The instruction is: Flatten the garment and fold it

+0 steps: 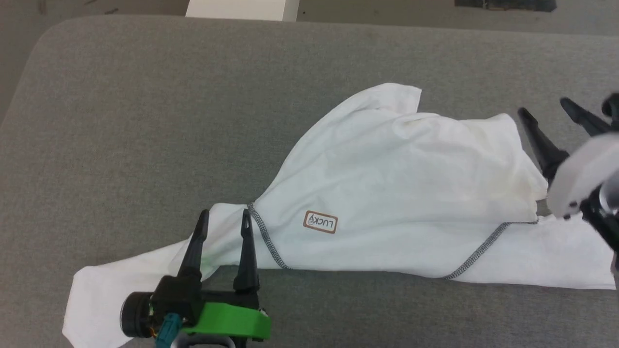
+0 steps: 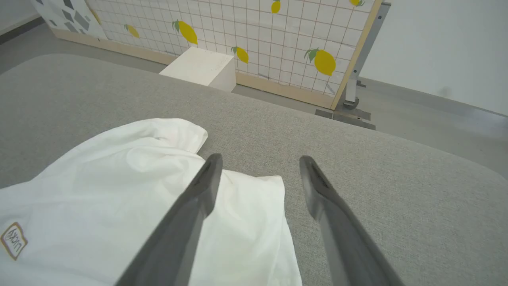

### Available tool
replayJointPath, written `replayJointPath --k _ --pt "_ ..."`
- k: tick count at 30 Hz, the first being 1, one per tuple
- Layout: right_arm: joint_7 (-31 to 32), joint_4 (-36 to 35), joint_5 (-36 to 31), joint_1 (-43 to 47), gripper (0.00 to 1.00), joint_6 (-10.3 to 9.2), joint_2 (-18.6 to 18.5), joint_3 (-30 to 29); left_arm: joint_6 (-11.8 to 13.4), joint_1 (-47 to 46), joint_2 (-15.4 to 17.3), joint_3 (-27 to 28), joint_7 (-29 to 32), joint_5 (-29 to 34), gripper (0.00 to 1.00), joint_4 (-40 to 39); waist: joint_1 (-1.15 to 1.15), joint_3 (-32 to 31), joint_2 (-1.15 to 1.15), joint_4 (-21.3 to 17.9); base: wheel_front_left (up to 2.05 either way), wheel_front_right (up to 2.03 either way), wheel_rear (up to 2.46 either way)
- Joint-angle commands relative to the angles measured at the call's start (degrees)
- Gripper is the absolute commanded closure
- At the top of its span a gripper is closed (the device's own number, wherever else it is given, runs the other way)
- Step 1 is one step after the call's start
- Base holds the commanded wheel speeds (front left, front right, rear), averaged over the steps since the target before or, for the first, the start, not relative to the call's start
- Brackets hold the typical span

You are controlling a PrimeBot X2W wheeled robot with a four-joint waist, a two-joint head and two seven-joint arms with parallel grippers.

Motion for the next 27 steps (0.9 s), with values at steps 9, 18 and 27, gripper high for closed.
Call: replayJointPath --k 9,18,27 --pt "12.97 13.57 3.46 -12.64 0.0 -0.09 -7.24 8.14 0.11 -4.17 -1.36 -2.41 -0.66 1.35 0.0 1.34 0.0 6.11 0.0 5.69 0.0 0.0 0.0" --pt "20.35 24.57 4.73 -13.72 0.06 -0.09 -10.44 13.08 0.32 -5.13 -2.01 -4.07 -0.71 1.28 0.0 1.75 0.0 7.61 0.0 8.4 0.0 0.0 0.0" --pt "12.54 22.66 4.06 -19.76 1.0 -0.09 -13.39 14.64 0.47 -5.11 -2.29 -4.41 -0.71 0.79 0.0 1.67 0.0 7.05 0.0 9.34 0.0 0.0 0.0"
